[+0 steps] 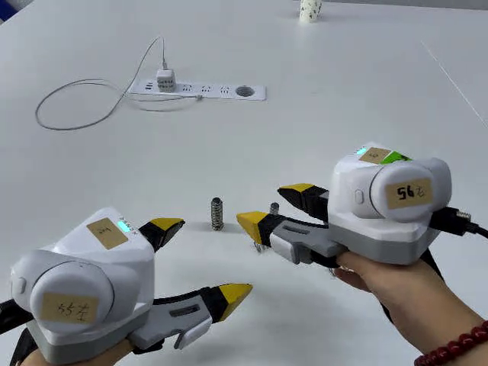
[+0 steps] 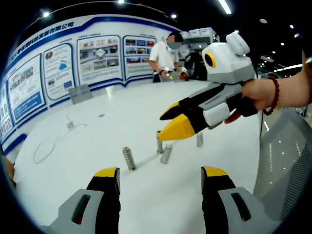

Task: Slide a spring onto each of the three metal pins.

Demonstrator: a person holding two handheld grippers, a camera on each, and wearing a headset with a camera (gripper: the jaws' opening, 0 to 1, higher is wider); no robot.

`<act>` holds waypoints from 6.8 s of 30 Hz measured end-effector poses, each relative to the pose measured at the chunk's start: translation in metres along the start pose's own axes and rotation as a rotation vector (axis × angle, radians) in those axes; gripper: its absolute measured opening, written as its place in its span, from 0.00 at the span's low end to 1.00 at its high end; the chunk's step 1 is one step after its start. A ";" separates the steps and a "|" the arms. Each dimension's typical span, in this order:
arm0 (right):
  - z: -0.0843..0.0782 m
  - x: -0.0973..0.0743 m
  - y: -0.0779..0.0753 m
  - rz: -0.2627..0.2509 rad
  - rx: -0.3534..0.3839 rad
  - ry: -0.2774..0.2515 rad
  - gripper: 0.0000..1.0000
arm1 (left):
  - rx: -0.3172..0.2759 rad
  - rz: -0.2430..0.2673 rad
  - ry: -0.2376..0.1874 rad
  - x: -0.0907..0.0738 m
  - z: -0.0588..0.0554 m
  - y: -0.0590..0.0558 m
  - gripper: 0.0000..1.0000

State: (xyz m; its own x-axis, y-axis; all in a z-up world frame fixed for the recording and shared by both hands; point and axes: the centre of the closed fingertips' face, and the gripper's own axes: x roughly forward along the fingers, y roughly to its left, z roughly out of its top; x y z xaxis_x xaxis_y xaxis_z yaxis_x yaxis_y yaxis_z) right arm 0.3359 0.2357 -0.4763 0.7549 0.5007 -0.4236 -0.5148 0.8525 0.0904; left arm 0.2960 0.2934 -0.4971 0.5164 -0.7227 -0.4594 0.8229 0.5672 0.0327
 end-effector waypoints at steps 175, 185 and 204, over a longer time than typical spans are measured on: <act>0.017 -0.051 0.002 0.172 0.429 -0.167 0.12 | -0.028 -0.182 -0.186 0.022 0.049 -0.043 0.20; 0.021 -0.044 -0.007 0.104 0.299 -0.156 0.12 | -0.009 -0.147 -0.128 0.022 0.035 -0.037 0.29; 0.026 -0.013 -0.027 0.010 0.085 -0.106 0.12 | -0.010 -0.125 -0.098 0.021 0.024 -0.032 0.49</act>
State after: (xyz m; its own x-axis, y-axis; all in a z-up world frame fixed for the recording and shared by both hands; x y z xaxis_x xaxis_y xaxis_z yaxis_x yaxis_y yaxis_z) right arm 0.3499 0.2100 -0.4498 0.7907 0.5187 -0.3252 -0.4900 0.8546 0.1719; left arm 0.2857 0.2507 -0.4867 0.4309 -0.8227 -0.3708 0.8802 0.4737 -0.0282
